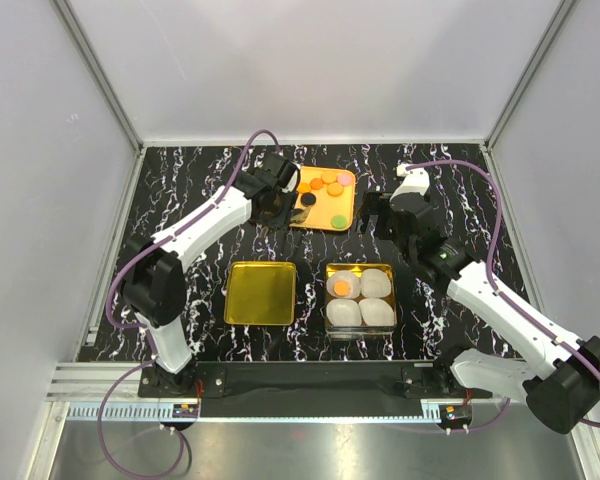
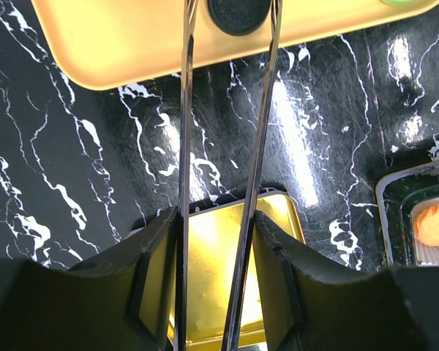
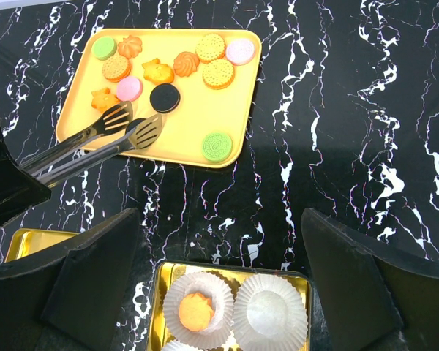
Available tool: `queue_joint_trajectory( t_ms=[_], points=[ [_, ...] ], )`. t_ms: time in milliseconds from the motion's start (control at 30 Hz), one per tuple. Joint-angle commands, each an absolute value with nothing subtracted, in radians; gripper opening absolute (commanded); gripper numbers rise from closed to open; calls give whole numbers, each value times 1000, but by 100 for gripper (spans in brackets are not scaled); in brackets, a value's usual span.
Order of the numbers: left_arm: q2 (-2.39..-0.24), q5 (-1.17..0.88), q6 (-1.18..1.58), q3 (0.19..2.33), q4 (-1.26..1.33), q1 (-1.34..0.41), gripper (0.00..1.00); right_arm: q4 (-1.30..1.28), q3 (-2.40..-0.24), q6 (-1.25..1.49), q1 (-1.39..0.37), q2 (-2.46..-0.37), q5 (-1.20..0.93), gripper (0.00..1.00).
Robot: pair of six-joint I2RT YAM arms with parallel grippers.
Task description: Pack the cookies
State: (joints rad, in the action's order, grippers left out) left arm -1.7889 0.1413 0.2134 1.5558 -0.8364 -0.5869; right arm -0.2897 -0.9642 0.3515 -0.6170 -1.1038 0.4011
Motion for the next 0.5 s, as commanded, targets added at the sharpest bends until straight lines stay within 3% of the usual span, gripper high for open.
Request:
queue_joint_trajectory(
  t_ms=[0,467],
  points=[
    [-1783,110,207,1549,-808,-588,47,-259,-966,342,-618,-1083,405,100],
    [-1767,126,213,1543,-821,-588,43,-258,-960,344,-618,-1085,408,100]
  ],
)
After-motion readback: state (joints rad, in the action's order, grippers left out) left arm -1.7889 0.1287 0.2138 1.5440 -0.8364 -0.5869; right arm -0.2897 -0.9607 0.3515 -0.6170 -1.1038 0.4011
